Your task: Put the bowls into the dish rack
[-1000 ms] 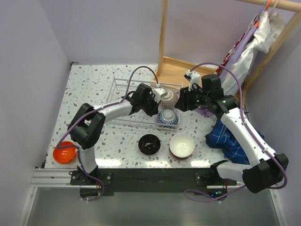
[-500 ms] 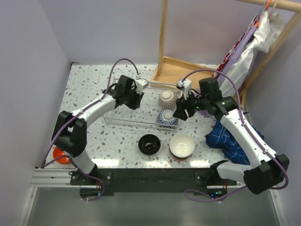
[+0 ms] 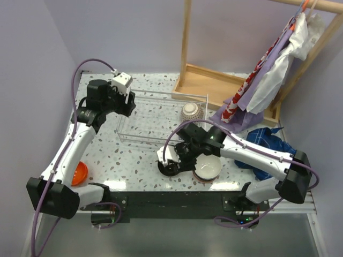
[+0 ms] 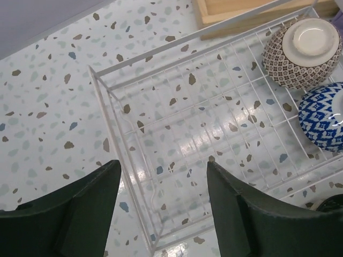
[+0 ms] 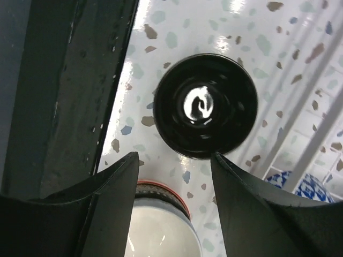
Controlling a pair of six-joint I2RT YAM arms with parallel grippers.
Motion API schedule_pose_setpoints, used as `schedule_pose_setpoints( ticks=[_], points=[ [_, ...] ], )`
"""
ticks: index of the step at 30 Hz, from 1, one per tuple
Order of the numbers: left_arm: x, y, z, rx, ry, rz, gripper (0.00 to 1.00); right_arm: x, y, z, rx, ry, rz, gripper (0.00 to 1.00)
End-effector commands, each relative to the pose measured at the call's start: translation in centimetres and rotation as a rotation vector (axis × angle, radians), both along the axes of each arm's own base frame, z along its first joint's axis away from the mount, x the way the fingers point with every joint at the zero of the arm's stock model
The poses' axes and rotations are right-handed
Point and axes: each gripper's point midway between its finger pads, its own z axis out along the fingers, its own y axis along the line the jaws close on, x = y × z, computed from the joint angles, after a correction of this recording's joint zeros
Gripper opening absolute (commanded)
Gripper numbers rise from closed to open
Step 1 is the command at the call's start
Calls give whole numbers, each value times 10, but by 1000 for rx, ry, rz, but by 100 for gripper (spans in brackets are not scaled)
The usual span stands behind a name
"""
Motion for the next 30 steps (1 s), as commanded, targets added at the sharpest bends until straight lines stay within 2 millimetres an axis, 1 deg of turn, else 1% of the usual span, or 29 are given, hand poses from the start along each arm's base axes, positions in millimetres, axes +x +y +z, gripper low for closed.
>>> schedule_pose_setpoints(
  ticks=[1, 2, 4, 5, 7, 8, 11, 13, 18, 19, 21, 23, 24, 25, 26, 27, 28, 29, 30],
  points=[
    [-15, 6, 7, -1, -42, -8, 71, -4, -1, -23, -90, -111, 151, 60],
    [-19, 13, 5, -11, -49, 12, 71, -4, 0, -26, -98, -123, 176, 60],
    [-21, 20, 5, -49, -42, 38, 70, -7, 3, -31, -108, -126, 203, 60],
    [-24, 26, 2, -51, -32, 54, 70, -5, 4, -36, -125, -124, 207, 60],
    [-28, 26, 2, -56, -37, 45, 70, -5, 7, -41, -136, -131, 224, 60],
    [-29, 26, 6, -59, -53, 45, 70, -4, 8, -48, -156, -132, 227, 59],
    [-29, 33, 9, -62, -60, 66, 70, -3, 10, -60, -180, -136, 250, 58],
    [-28, 37, 9, -68, -59, 81, 70, -5, 11, -69, -197, -134, 270, 56],
    [-27, 40, 7, -95, -55, 96, 70, -12, 8, -82, -232, -114, 290, 50],
    [-27, 40, 5, -108, -47, 98, 70, -13, 7, -86, -242, -107, 289, 46],
    [-28, 39, 4, -120, -39, 96, 70, -15, 6, -91, -251, -104, 289, 43],
    [-30, 38, 3, -127, -35, 89, 69, -14, 8, -94, -255, -111, 278, 28],
    [-31, 37, 2, -129, -35, 89, 69, -15, 10, -94, -257, -110, 280, 18],
    [-32, 37, 0, -129, -30, 85, 69, -18, 11, -93, -256, -98, 276, 12],
    [-32, 36, 1, -132, -34, 83, 69, -18, 12, -92, -254, -91, 269, 2],
    [-32, 36, -1, -131, -32, 81, 69, -19, 17, -87, -238, -93, 265, 0],
    [-32, 35, 0, -134, -32, 78, 69, -22, 17, -82, -240, -73, 254, 0],
    [-32, 35, 1, -137, -34, 75, 69, -24, 20, -72, -226, -72, 249, 0],
    [-32, 33, 3, -142, -36, 66, 69, -20, 31, -54, -189, -84, 237, 0]
  ],
)
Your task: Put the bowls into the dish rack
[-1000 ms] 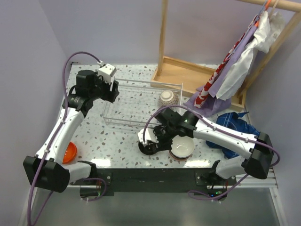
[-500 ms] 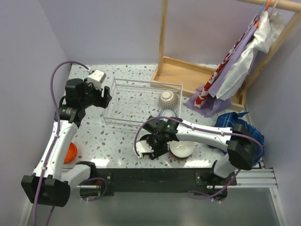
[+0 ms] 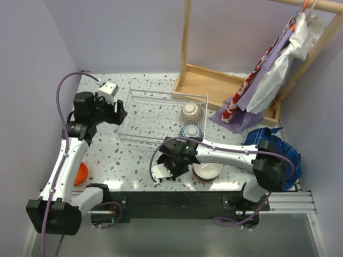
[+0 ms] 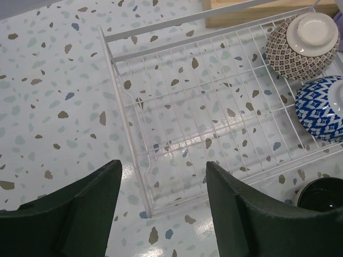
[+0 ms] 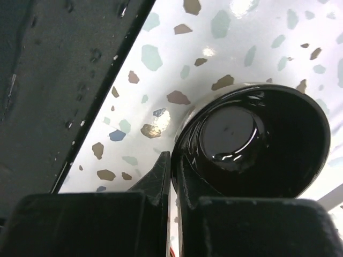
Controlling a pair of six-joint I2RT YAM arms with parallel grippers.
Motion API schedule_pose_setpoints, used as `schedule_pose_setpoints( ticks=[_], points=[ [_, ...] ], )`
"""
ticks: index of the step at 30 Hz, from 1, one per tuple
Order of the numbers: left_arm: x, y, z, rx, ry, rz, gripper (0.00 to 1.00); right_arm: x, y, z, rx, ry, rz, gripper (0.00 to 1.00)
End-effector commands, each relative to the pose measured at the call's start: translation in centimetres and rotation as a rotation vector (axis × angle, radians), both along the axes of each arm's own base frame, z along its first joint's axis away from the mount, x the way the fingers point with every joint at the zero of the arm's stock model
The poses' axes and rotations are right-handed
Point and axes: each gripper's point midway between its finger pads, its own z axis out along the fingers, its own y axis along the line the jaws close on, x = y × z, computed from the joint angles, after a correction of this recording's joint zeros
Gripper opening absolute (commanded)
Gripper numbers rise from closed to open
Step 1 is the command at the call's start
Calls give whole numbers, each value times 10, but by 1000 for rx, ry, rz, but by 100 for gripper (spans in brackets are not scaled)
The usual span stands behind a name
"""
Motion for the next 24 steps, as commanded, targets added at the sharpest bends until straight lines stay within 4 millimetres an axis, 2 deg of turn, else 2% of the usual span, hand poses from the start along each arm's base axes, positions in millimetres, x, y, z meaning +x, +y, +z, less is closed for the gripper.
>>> schedule_pose_setpoints(
  ticks=[1, 2, 3, 5, 6, 7, 8, 10, 11, 12, 13, 14, 15, 16, 17, 18, 19, 20, 21, 22, 23, 24],
  points=[
    [2, -7, 22, -47, -65, -25, 68, -6, 14, 42, 40, 42, -57, 0],
    [3, -7, 25, -48, -69, -27, 68, -9, 18, 56, 56, 67, -72, 0],
    [5, -8, 29, -48, -76, -30, 68, -4, 34, 86, 122, 67, -86, 0],
    [9, -10, 37, -53, -87, -39, 68, -11, 37, 113, 153, 153, -144, 0],
    [10, -10, 39, -56, -89, -43, 68, -7, 47, 137, 210, 164, -157, 0],
    [14, -14, 46, -66, -96, -55, 68, -9, 46, 146, 208, 208, -205, 0],
    [16, -15, 48, -70, -96, -60, 67, -2, 48, 155, 233, 236, -249, 0],
    [22, -19, 54, -86, -95, -75, 66, 3, 60, 181, 313, 359, -354, 0],
    [25, -20, 57, -90, -96, -78, 66, 22, 59, 188, 350, 394, -438, 0],
    [27, -21, 59, -92, -98, -82, 66, 26, 62, 196, 385, 463, -474, 0],
    [33, -23, 63, -101, -97, -83, 66, 38, 69, 206, 432, 521, -562, 0],
    [36, -24, 65, -105, -96, -81, 66, 61, 62, 208, 464, 556, -649, 0],
    [43, -26, 66, -118, -88, -76, 65, 69, 68, 219, 506, 646, -710, 0],
    [47, -27, 67, -118, -93, -76, 65, 92, 61, 222, 539, 684, -789, 0],
    [50, -29, 69, -148, -80, -61, 64, 99, 60, 218, 539, 756, -840, 0],
    [57, -29, 67, -168, -63, -37, 53, 107, 66, 233, 594, 859, -864, 0],
    [62, -30, 69, -179, -74, -32, 45, 125, 62, 235, 625, 907, -911, 0],
    [65, -31, 68, -183, -73, -28, 31, 130, 63, 229, 627, 964, -935, 0],
    [71, -33, 62, -175, -65, -29, 19, 141, 70, 246, 696, 1018, -944, 0],
    [74, -35, 61, -165, -69, -29, 8, 150, 74, 241, 701, 1052, -961, 0],
    [77, -37, 59, -151, -66, -27, 0, 155, 77, 240, 715, 1080, -980, 0],
    [81, -44, 54, -122, -61, -47, 0, 164, 83, 254, 780, 1134, -975, 0]
  ],
)
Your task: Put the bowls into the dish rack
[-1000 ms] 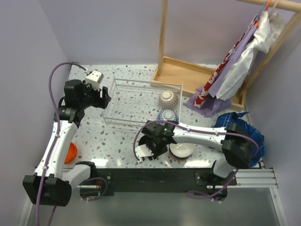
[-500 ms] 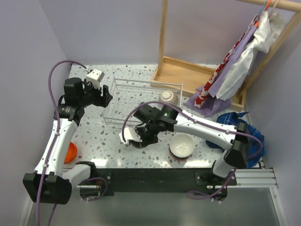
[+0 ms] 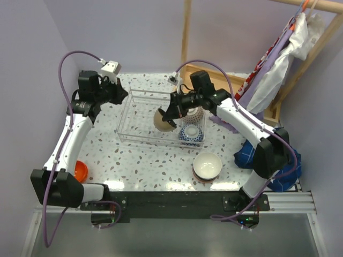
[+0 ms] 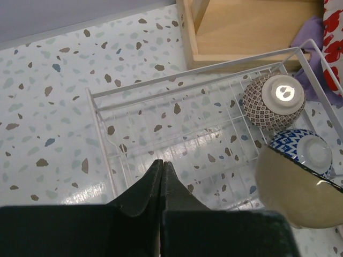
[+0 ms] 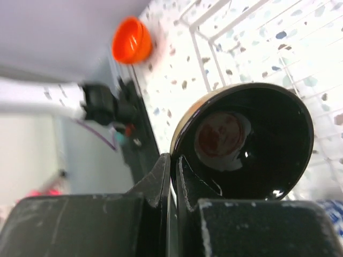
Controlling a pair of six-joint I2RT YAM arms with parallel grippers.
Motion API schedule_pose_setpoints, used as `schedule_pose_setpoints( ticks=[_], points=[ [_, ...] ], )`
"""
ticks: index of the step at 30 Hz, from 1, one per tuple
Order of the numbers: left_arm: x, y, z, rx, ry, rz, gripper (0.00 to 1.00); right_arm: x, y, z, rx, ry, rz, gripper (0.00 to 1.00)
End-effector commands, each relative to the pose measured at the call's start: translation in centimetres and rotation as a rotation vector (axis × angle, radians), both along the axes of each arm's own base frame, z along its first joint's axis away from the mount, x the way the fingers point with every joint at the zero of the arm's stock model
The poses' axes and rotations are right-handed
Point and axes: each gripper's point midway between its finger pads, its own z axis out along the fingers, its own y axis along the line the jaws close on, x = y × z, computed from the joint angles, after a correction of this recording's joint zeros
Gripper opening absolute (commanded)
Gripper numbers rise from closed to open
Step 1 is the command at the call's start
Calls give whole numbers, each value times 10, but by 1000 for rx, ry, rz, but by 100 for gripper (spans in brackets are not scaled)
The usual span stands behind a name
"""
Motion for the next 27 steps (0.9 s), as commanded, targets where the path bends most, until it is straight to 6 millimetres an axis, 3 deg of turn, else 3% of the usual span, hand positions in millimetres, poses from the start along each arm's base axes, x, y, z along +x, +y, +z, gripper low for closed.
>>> schedule_pose_setpoints(
  ticks=[1, 4, 5, 9, 10, 11, 16, 21, 27],
  points=[
    [20, -20, 13, 31, -53, -29, 0, 15, 40, 66, 342, 148, -11, 0],
    [26, -36, -3, 77, -27, -83, 0, 35, 38, 66, 398, 178, -77, 0],
    [26, -42, -8, 88, -21, -102, 0, 43, 37, 53, 396, 200, -120, 0],
    [31, -65, -32, 128, 18, -161, 0, 68, 23, 35, 432, 225, -270, 0],
    [32, -67, -35, 131, 25, -166, 0, 70, 18, 22, 423, 239, -303, 0],
    [34, -71, -42, 134, 42, -172, 0, 76, 15, 26, 440, 215, -351, 0],
    [41, -77, -63, 150, 83, -177, 0, 91, 3, 6, 447, 248, -521, 0],
    [37, -84, -86, 159, 140, -195, 0, 99, -5, -10, 454, 301, -622, 0],
    [22, -94, -112, 172, 206, -225, 0, 87, -13, -31, 412, 365, -666, 0]
  ],
)
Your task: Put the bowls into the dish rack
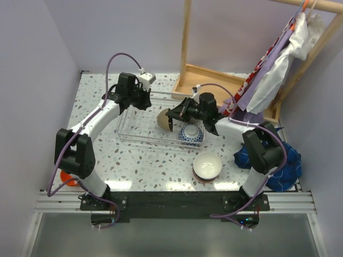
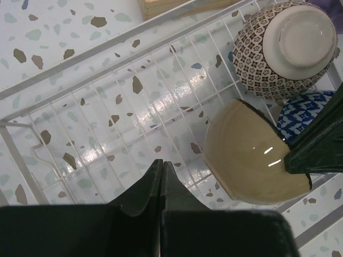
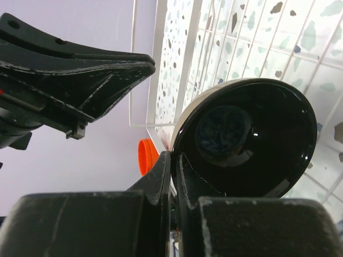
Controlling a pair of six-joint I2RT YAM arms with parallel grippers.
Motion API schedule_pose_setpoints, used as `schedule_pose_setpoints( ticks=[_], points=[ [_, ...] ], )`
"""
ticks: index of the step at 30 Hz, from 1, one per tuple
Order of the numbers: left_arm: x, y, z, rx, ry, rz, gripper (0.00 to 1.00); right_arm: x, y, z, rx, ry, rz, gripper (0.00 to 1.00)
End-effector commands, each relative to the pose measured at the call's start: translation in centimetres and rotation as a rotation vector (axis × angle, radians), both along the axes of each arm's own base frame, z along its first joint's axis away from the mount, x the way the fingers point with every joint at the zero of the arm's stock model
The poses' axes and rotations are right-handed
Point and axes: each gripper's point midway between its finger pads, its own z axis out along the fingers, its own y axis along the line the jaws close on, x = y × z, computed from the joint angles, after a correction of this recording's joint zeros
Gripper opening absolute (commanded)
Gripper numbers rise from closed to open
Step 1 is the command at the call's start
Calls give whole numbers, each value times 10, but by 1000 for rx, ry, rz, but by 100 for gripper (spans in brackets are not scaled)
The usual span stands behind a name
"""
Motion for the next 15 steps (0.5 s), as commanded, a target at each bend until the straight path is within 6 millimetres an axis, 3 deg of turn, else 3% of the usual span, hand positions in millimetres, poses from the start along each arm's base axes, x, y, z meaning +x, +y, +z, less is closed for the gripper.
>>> schedule_pose_setpoints(
  ticks=[1, 5, 10, 15],
  points=[
    [-8, -10, -9, 8, 8, -28, 0, -4, -5, 55, 92, -111, -39, 0],
    [-16, -20, -17, 11, 24, -48, 0, -13, -6, 61, 104, -119, -25, 0],
    [-26, -33, -25, 16, 53, -89, 0, -19, -10, 50, 97, -86, -34, 0],
    [-33, -39, -29, 30, 60, -103, 0, -18, -4, 52, 120, -77, -41, 0]
  ],
)
